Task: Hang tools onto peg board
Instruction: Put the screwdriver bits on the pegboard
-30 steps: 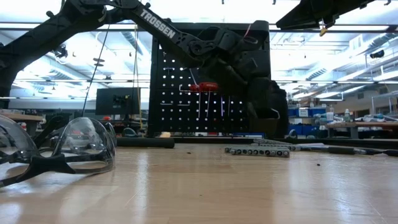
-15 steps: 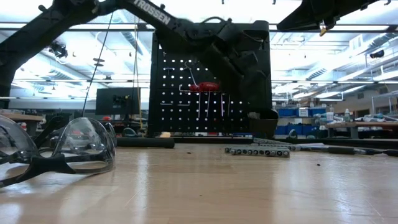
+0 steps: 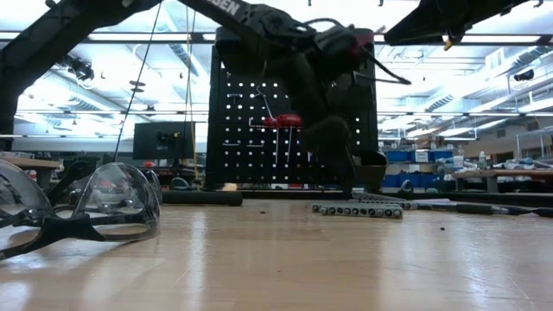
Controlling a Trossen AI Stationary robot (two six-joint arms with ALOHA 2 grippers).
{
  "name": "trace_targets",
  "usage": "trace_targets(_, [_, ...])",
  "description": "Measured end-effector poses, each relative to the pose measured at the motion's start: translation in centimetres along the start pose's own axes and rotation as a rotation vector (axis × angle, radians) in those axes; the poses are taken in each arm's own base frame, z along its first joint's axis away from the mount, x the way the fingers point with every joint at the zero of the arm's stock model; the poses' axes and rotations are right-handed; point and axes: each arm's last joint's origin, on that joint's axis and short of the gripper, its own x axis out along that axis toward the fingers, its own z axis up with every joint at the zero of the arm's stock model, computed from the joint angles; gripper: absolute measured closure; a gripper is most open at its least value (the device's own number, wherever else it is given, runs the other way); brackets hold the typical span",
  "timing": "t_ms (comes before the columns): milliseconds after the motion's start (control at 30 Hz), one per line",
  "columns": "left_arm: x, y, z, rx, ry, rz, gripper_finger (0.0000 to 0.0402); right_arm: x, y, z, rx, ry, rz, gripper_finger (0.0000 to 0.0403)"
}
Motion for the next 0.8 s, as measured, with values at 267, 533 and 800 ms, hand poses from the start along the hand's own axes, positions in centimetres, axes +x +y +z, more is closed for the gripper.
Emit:
trace_targets(267, [1.2, 0.3, 0.5, -0.024, -0.089, 0.015, 0.0175, 0.2, -0.1, 0.1, -0.004, -0.003, 0.01, 0.0238])
trace_targets(533, [1.9, 1.5, 1.2, -0.063, -0.149, -0.012, 0.0175, 0.5, -0.3, 0.2, -0.01, -0.005, 0.022, 0.0238])
trace_targets(800, [4.3, 3.6, 1.6, -0.111, -0.103, -0.068, 0.0175, 0.5, -0.3, 0.3, -0.008, -0.015, 0.037, 0.0238])
